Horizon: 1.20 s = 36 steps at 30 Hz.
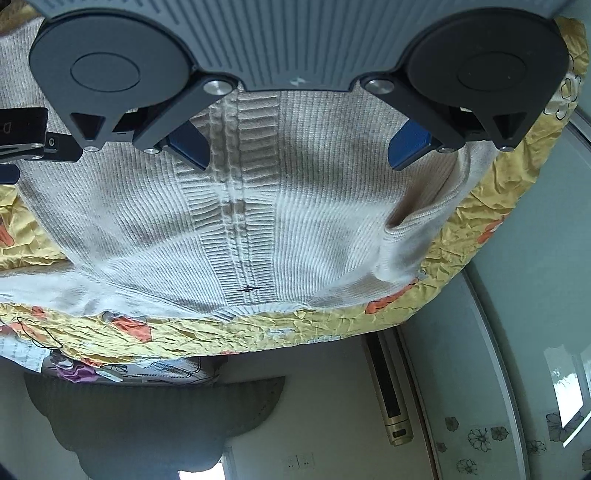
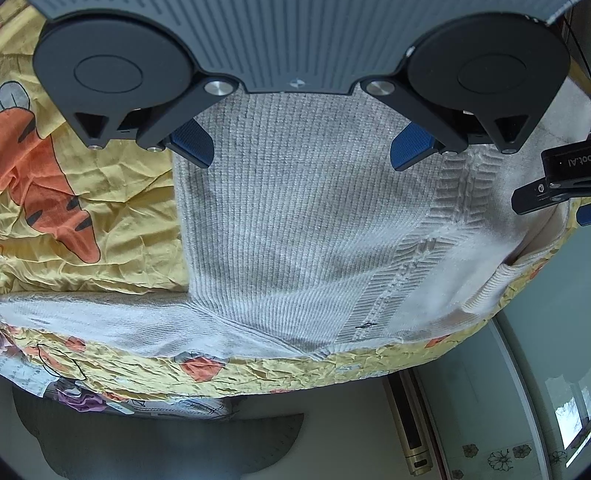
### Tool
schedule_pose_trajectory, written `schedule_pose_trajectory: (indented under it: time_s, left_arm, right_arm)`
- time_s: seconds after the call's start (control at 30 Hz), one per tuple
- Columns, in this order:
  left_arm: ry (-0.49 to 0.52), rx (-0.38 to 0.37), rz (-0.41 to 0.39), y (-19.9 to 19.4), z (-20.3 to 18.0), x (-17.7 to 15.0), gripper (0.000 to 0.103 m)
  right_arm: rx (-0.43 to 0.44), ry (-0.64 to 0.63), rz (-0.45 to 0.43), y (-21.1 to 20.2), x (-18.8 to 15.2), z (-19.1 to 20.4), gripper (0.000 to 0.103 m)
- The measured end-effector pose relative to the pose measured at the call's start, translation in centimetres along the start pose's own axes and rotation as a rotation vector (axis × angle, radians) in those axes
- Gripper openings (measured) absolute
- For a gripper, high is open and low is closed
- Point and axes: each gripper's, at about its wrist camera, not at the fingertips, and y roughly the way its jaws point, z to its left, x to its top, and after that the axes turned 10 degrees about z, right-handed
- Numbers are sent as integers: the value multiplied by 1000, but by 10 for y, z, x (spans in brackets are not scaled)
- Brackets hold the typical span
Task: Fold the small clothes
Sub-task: 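Move the right tool toward the cuff of the white sweater sleeve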
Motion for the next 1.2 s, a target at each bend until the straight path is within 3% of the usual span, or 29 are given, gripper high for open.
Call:
schedule_pose_trajectory:
  time_s: [0.2,0.73,0.93,1.2]
  left_arm:
    - [-47,-36,41,9,7,0,103]
    - [-55,-30,32,9,3,-1,103]
    - [-57,-14,56,15,3,-1,103]
    - [-62,1,78,22,5,-2,103]
  right_arm:
    - [4,2,-2,0,0,0,103]
    - [35,27,-1,0,1,-6,103]
    - [38,20,-64,-11,2,-10,103]
    - [34,-86,-161,-20,1,0,103]
